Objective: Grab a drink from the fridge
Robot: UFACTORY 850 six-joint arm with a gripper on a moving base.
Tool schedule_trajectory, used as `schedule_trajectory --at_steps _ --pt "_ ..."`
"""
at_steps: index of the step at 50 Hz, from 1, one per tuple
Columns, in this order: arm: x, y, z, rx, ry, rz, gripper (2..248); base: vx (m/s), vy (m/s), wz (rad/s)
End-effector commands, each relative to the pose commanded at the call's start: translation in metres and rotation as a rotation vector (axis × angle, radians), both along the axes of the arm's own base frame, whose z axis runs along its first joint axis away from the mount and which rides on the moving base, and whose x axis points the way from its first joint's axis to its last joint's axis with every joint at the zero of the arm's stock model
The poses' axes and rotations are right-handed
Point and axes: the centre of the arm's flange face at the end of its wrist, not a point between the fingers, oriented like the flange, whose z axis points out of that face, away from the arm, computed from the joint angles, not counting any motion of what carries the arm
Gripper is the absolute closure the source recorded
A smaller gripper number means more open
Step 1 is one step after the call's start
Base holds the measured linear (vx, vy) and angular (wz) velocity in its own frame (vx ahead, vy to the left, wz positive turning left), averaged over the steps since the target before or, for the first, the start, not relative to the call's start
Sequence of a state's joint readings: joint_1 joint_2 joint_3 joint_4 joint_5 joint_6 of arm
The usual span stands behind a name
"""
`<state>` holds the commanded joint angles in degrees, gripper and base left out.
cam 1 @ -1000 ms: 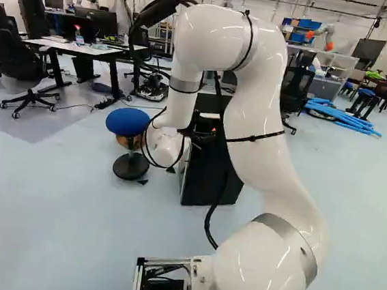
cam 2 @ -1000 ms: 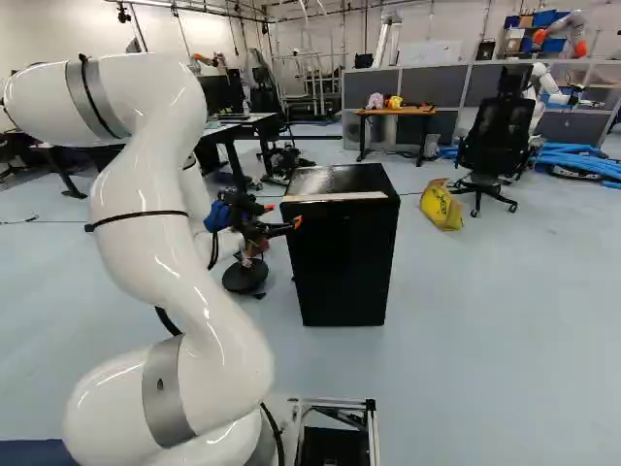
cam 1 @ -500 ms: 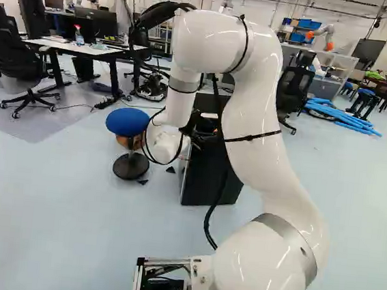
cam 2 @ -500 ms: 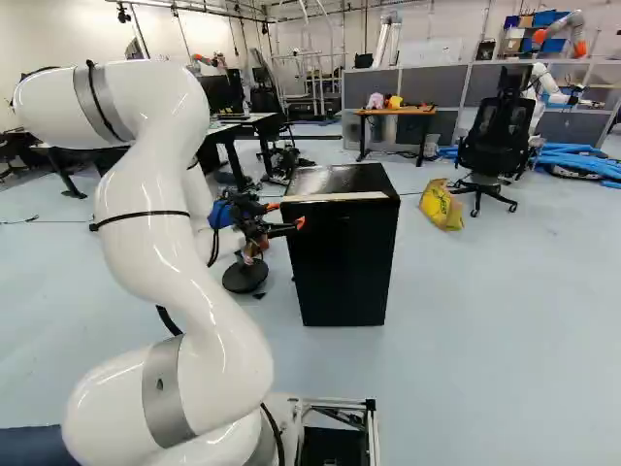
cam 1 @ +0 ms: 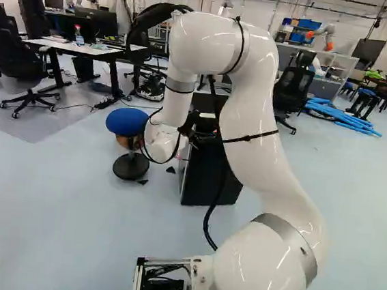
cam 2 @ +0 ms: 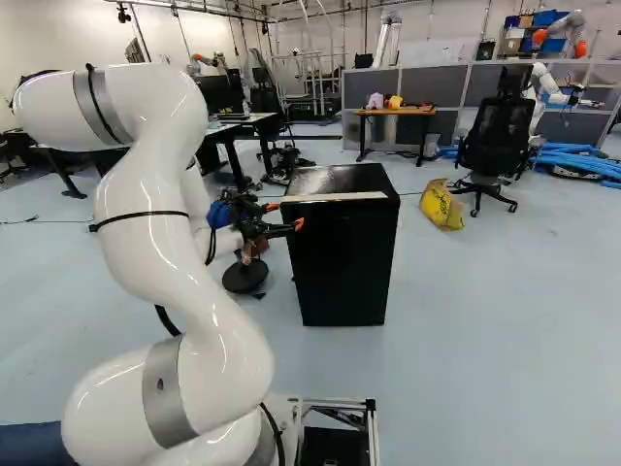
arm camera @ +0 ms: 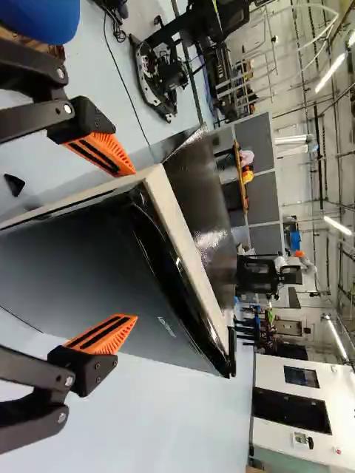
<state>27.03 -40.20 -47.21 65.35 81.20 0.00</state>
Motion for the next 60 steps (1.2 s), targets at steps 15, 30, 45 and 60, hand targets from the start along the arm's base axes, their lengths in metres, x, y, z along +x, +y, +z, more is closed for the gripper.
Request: schedule_trajectory --at_steps 15,30,45,60 --pt "-0.001 0.001 0.000 0.004 0.000 -0.024 3 0.000 0.000 0.000" --pt "-0.001 0.003 -0.001 0.009 -0.002 -0.046 3 0.000 0.000 0.000" --pt "0.004 0.009 -0.002 0.018 -0.010 -0.068 3 0.000 0.000 0.000" --pt "0.006 0.010 -0.003 0.025 -0.014 -0.095 3 0.000 0.000 0.000"
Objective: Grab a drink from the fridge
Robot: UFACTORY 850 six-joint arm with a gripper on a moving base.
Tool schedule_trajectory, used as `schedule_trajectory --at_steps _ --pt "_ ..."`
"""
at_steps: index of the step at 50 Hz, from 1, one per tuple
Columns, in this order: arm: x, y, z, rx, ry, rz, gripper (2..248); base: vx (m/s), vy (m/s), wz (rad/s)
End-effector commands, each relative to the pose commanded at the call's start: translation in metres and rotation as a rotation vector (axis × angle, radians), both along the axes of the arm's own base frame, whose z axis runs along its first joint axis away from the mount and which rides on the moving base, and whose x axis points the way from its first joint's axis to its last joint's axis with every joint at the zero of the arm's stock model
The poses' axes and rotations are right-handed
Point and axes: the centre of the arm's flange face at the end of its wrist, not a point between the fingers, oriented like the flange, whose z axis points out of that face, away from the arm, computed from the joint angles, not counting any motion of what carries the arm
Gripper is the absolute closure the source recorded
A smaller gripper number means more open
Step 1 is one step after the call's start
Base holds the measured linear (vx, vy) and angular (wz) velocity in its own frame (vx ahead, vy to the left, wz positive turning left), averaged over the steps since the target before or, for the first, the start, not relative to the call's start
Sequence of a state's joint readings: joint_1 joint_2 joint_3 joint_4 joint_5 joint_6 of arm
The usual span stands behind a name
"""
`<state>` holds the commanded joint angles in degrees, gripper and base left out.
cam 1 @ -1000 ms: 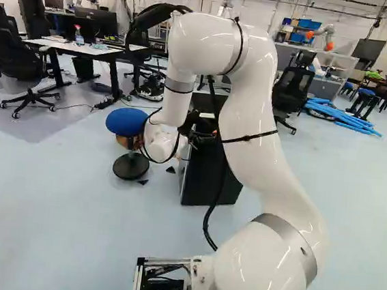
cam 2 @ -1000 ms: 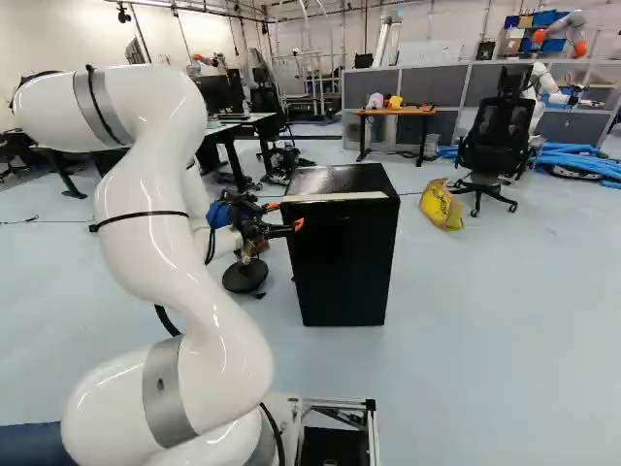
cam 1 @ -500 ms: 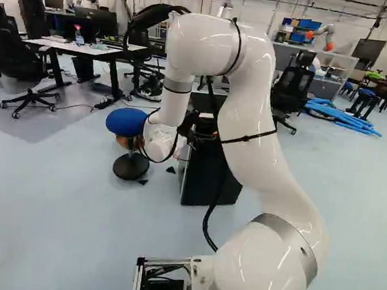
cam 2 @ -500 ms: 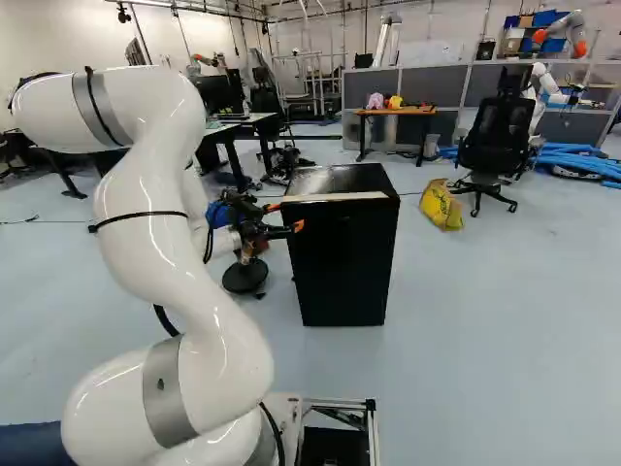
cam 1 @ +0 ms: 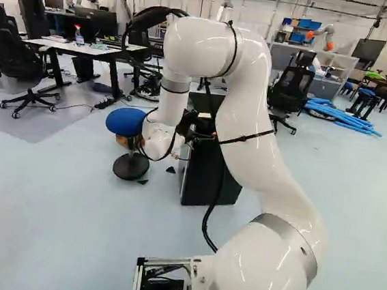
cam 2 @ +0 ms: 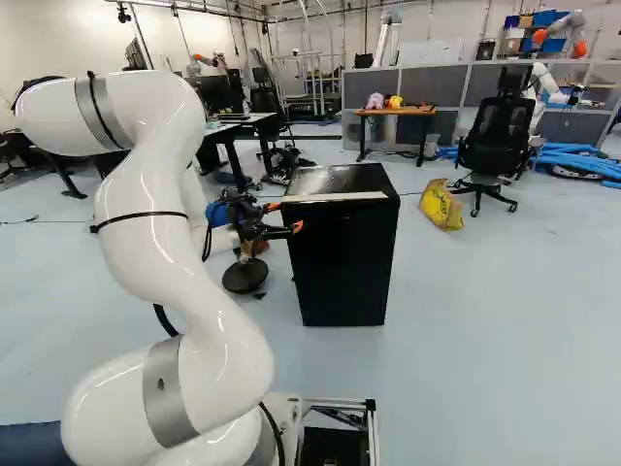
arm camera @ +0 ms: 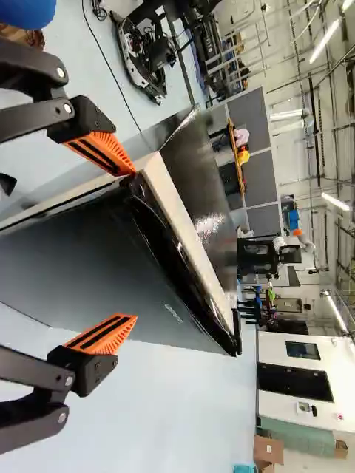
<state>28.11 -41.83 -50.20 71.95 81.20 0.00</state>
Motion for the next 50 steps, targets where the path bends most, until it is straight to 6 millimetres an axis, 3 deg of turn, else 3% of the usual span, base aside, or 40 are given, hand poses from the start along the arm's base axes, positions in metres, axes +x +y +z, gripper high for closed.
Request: schedule_trajectory --at_steps 50 --pt "-0.0039 -0.0038 -0.0008 0.008 0.004 -0.061 3 0.000 0.000 -0.001"
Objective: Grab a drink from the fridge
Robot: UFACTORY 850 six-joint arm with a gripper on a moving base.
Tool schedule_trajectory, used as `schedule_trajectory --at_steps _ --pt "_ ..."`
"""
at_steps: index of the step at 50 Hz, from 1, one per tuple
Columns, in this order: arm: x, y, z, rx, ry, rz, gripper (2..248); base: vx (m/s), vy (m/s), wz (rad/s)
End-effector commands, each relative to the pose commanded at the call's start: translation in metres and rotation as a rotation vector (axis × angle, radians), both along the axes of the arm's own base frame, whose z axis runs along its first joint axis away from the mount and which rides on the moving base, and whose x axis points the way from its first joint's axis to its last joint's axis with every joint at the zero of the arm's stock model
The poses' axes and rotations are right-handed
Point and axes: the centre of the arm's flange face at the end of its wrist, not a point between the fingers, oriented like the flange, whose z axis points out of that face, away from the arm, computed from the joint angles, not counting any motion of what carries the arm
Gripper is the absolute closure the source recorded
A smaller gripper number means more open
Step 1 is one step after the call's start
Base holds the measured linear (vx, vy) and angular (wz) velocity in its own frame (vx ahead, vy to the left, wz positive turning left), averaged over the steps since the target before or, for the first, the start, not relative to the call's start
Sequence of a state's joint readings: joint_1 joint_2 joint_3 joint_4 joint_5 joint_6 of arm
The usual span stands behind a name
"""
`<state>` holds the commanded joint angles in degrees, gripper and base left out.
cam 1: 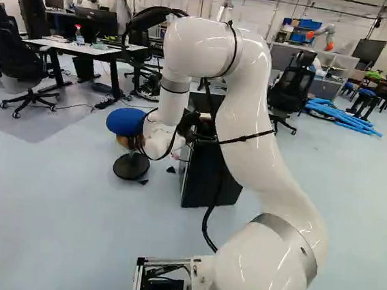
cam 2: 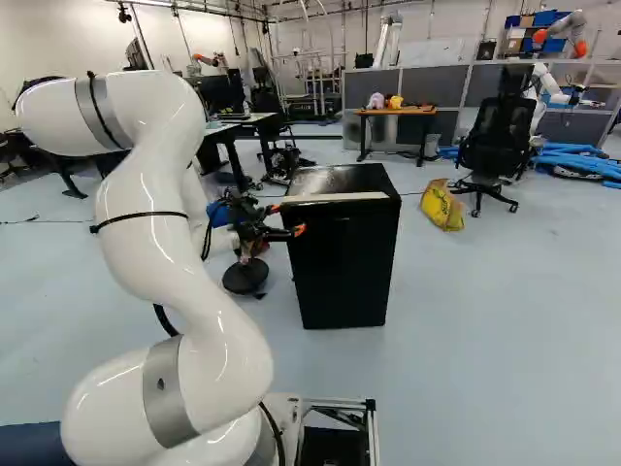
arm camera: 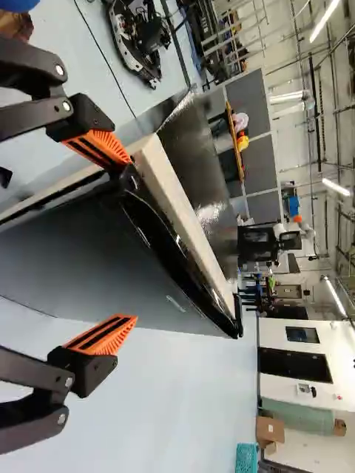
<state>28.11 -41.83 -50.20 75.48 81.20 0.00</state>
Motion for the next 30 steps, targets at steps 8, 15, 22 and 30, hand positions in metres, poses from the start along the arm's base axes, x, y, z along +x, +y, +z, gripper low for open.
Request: schedule_trajectory --at_steps 8,15,22,30 --pt "-0.001 -0.001 0.000 0.002 0.001 -0.017 3 0.000 0.000 0.000" --pt "-0.002 -0.002 0.000 0.004 0.002 -0.032 3 0.000 0.000 0.000" --pt "-0.005 -0.003 -0.001 0.005 0.005 -0.046 3 0.000 0.000 0.000" --pt "-0.012 -0.004 -0.001 0.004 0.014 -0.064 3 0.000 0.000 0.000"
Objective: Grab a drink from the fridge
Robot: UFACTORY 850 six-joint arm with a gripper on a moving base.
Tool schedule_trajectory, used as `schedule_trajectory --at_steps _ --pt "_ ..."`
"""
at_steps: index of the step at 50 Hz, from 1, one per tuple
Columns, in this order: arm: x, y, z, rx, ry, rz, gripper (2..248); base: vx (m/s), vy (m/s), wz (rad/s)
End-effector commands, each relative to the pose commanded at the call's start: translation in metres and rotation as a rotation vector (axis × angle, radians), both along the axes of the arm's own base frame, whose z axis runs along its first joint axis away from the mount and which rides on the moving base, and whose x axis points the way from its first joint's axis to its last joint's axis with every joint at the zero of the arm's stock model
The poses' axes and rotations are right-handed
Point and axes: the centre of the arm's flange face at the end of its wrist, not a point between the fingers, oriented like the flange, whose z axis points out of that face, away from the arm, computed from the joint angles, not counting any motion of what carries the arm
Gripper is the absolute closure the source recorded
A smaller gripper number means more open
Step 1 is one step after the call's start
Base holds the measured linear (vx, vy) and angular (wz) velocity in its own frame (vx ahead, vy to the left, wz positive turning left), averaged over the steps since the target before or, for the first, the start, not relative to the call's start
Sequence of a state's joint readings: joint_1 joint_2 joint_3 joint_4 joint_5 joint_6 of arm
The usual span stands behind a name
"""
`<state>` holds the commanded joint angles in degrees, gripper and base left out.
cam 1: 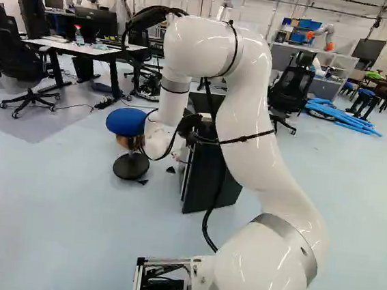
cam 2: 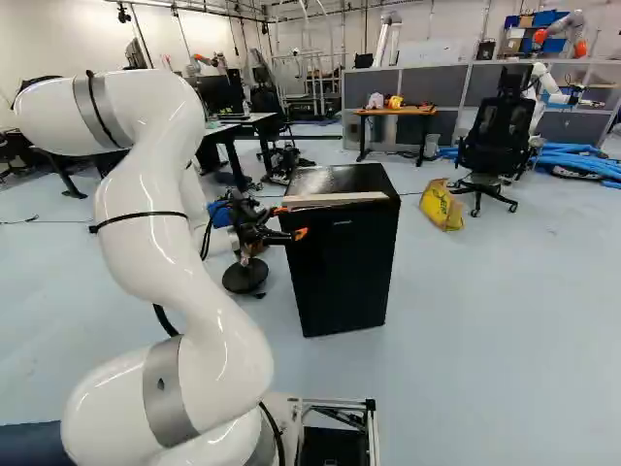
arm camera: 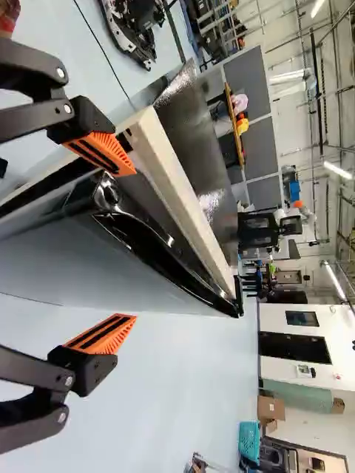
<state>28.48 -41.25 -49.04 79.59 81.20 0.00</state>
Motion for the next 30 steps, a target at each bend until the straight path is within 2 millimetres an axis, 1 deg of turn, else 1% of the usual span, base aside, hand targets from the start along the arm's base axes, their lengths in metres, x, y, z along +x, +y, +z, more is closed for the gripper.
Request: schedule_trajectory --at_steps 30 --pt "-0.046 -0.006 0.000 -0.017 0.053 -0.064 3 0.000 0.000 0.000"
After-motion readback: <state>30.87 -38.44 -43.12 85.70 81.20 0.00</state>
